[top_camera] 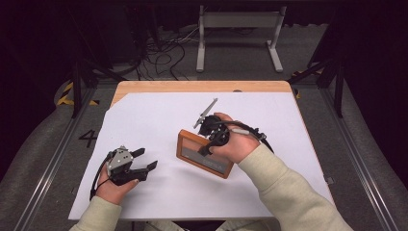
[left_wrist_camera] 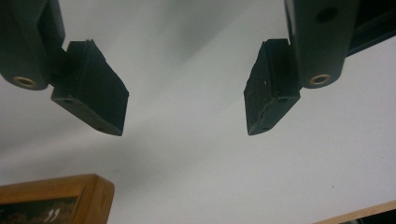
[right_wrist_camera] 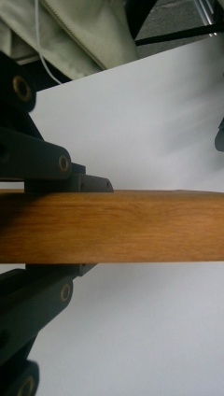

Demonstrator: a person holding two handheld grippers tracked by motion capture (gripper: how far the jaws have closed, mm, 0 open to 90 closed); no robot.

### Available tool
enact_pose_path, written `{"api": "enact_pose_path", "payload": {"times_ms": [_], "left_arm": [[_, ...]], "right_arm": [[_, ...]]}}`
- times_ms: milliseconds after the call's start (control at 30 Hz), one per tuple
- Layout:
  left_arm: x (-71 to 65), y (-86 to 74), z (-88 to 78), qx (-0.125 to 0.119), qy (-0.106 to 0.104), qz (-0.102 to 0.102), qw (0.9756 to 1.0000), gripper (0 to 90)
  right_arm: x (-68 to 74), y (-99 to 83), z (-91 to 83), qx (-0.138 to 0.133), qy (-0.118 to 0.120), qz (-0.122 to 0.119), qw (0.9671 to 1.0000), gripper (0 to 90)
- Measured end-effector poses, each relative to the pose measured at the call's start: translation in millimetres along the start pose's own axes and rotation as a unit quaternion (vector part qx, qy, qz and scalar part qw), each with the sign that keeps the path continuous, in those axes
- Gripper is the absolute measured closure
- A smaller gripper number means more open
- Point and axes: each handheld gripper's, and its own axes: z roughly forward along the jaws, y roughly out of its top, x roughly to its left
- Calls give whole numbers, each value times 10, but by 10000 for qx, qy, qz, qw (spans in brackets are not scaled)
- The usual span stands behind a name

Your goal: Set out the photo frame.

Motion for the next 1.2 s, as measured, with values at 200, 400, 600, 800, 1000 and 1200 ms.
{"api": "enact_pose_path", "payload": {"times_ms": [200,400,600,800,1000,1200], "left_arm": [[-4,-4,6,4,-7,-32,10000,309],[-3,-5,9,15,-19,-31,10000,309],[-4,-8,9,12,-30,-54,10000,309],[2,-8,6,12,-24,-23,10000,309],[0,-9,9,12,-27,-27,10000,309],[0,-9,7,16,-31,-27,10000,309]], "right_arm": [[-121,-8,-142,-19,96,-438,9990,725],[-261,-10,-209,-76,487,-1011,9937,725],[-370,5,-166,239,584,-1545,9860,725],[-495,-32,-84,509,562,-1724,9821,725],[-577,-75,-14,584,704,-1816,9791,725],[-634,-103,96,743,777,-1843,9770,725]]}}
